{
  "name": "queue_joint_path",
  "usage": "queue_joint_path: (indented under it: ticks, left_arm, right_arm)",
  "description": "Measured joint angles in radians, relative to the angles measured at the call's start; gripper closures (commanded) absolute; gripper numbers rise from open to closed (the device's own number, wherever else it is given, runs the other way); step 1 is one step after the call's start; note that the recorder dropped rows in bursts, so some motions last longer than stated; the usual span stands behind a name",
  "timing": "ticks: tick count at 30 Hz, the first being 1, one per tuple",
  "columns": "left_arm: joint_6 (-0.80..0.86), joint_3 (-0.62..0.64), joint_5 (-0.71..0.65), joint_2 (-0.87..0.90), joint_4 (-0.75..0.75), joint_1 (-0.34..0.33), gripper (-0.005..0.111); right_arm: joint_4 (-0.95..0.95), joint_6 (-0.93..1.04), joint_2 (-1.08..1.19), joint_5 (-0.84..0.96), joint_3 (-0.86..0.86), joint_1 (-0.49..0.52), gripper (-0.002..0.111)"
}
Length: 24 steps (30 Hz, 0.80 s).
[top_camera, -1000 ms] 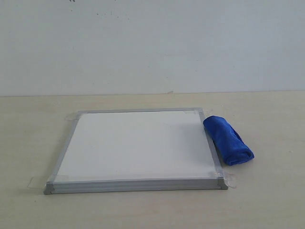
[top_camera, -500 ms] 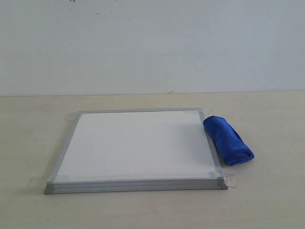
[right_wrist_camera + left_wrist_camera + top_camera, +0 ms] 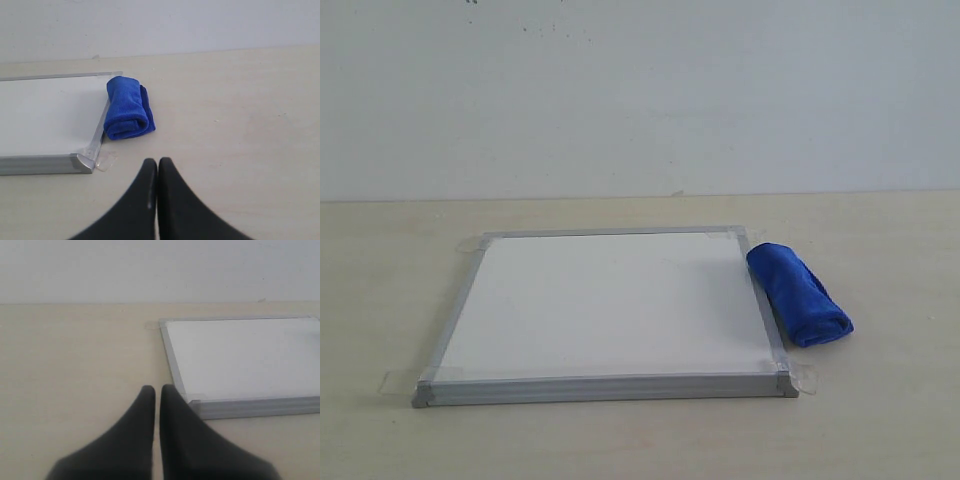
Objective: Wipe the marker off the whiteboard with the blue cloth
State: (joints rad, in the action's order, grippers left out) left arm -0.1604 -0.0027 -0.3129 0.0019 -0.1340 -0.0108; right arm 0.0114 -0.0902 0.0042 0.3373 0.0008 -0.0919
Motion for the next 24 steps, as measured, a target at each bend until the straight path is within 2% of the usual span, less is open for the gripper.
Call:
queue_joint_path:
  ticks: [24]
  left_arm:
    - [-0.004,0.0,-0.017,0.0,-0.004,0.0,0.103]
  right_arm:
    - [0.0,0.0,0.0,0.0,0.0,0.0,0.108]
